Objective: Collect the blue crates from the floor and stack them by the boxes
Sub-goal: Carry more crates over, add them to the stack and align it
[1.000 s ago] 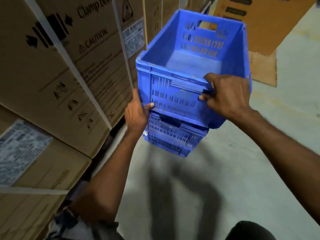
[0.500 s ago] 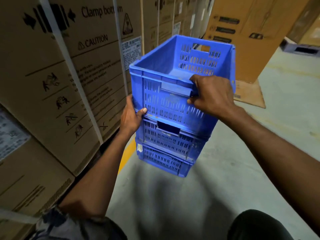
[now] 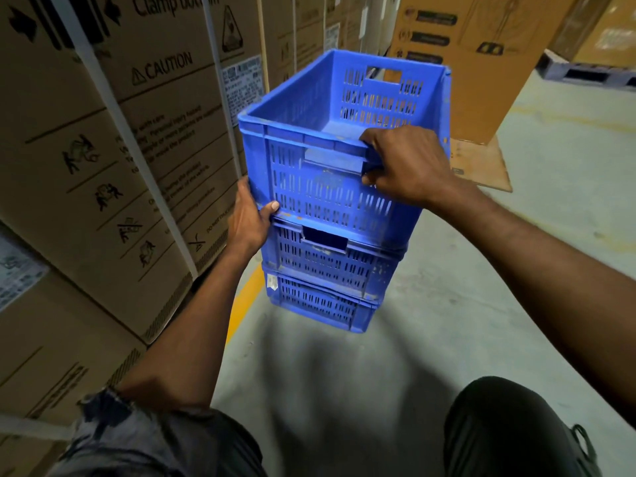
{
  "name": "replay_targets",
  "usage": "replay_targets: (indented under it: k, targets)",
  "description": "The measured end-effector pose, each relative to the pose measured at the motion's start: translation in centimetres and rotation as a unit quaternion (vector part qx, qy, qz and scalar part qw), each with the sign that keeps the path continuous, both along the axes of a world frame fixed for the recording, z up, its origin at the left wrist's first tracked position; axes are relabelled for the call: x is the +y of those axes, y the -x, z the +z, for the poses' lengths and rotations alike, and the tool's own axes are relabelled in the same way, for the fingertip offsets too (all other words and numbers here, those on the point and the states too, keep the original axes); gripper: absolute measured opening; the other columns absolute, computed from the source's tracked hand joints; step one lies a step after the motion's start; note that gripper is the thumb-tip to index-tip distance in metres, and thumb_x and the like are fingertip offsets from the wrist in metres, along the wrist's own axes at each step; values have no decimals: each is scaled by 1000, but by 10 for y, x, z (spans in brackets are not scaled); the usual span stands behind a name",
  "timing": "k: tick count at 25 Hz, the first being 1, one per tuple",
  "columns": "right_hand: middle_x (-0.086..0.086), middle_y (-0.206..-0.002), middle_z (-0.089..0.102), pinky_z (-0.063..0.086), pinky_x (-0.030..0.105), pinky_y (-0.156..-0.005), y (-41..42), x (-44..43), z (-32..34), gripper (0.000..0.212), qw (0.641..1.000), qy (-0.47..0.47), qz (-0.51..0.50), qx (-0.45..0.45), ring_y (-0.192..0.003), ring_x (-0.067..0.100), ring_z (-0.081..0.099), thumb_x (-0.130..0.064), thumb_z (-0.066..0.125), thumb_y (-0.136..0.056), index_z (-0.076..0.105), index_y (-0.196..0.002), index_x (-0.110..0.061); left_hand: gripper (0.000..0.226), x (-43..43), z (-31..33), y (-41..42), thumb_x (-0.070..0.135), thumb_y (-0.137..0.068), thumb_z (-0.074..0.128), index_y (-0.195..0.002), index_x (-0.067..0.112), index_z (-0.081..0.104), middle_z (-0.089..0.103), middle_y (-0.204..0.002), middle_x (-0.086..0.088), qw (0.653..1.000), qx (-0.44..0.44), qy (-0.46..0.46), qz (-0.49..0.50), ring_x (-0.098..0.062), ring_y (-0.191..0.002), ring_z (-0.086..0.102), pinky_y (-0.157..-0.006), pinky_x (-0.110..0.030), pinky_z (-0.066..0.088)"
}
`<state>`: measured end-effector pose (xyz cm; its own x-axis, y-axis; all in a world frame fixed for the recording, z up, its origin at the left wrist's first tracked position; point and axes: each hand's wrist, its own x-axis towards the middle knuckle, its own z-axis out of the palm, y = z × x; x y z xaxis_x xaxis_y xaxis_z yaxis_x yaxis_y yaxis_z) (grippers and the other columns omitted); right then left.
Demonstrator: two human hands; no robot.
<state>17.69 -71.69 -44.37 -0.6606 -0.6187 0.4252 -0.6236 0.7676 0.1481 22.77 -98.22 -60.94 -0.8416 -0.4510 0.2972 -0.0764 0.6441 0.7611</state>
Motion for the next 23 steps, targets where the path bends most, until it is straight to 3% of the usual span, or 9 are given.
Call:
replay_targets:
  k: [8,13,16,18,20,21,23]
  targets:
    - [12,-89,70,45,39,-67,3,-2,11,35,1000,-8,0,-5,-88,39,64,-28,74,-76,63,-107,-15,65,-5,-3,1,47,-94,64,-143,19,33,50,-142,-8,1000,-15,-6,4,-34,-123,53,-88,-45,44]
    - [14,-86,69,43,39,-63,-1,4,-2,36,1000,-3,-6,15,-84,40,65,-31,74,-77,60,-107,-16,57,10,-11,-3,39,-90,71,-132,11,45,52,-128,-12,999,-13,-13,49,-32,-112,55,-80,-34,41]
    - [14,-86,67,41,38,-59,-5,3,-7,37,999,-21,-9,24,-82,40,64,-33,73,-80,54,-107,-15,62,34,-22,-10,35,-89,74,-136,10,43,48,-133,-10,980,27,-157,121,-21,-108,54,-89,-27,41]
    - [14,-87,67,40,38,-60,-6,0,-5,43,999,-33,-9,17,-82,41,64,-40,75,-80,53,-107,-15,55,55,-36,-10,35,-90,73,-130,11,43,54,-121,-11,938,27,-302,167,-21,-93,58,-88,-30,47]
    - [13,-82,65,40,38,-59,-6,-2,-3,45,999,-37,-17,14,-79,39,64,-46,76,-79,52,-102,-16,37,78,-40,-8,29,-97,65,-120,16,39,59,-102,-11,883,28,-444,147,-19,-70,58,-72,-39,54]
    - [11,-77,61,39,37,-58,-6,-1,-3,43,999,-35,-19,12,-77,39,63,-46,76,-79,50,-97,-17,32,87,-37,-7,26,-100,60,-120,18,36,58,-102,-11,854,33,-502,132,-17,-64,57,-68,-44,56]
    - [5,-69,51,37,36,-57,-7,1,-4,43,999,-29,-14,4,-74,38,62,-46,76,-79,45,-89,-19,36,93,-30,-4,21,-103,55,-133,20,34,56,-115,-13,818,50,-557,134,-22,-73,65,-75,-45,59]
